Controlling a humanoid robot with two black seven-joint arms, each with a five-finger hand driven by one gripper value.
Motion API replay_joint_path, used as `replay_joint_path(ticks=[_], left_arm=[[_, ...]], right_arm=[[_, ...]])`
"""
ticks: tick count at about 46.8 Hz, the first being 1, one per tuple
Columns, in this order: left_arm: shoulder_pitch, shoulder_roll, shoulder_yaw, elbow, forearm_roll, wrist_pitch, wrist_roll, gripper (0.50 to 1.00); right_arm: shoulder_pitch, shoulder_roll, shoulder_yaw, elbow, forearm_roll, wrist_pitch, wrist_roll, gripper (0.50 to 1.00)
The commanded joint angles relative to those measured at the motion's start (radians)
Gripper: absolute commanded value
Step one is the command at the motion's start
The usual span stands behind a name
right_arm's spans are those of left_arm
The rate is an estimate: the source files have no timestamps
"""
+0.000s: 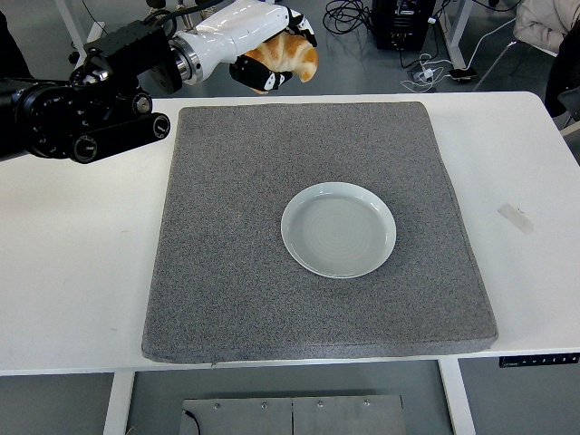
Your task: Place the bread on the plate
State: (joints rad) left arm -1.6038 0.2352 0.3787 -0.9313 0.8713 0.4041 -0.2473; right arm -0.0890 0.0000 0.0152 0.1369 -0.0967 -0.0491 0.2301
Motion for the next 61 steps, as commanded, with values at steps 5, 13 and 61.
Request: replay_joint_path(ticks=[5, 13, 61], left_arm=[[-0.019, -0.037, -0.004, -0.001, 0.000, -0.001, 0.002, 0.500], [-0.038, -0.065, -0.017, -0.011, 0.003, 0.001, 0.003, 0.500], [-0.042, -0.148, 0.002, -0.092, 0.086, 0.001, -0.003, 0.500]], right_arm=[[0.000, 0.000, 0.000, 0.000, 0.000, 0.000, 0.000, 1.000], [0.000, 0.000, 0.000, 0.000, 0.000, 0.000, 0.000, 1.000], [0.000, 0.000, 0.000, 0.000, 0.000, 0.000, 0.000, 1.000]])
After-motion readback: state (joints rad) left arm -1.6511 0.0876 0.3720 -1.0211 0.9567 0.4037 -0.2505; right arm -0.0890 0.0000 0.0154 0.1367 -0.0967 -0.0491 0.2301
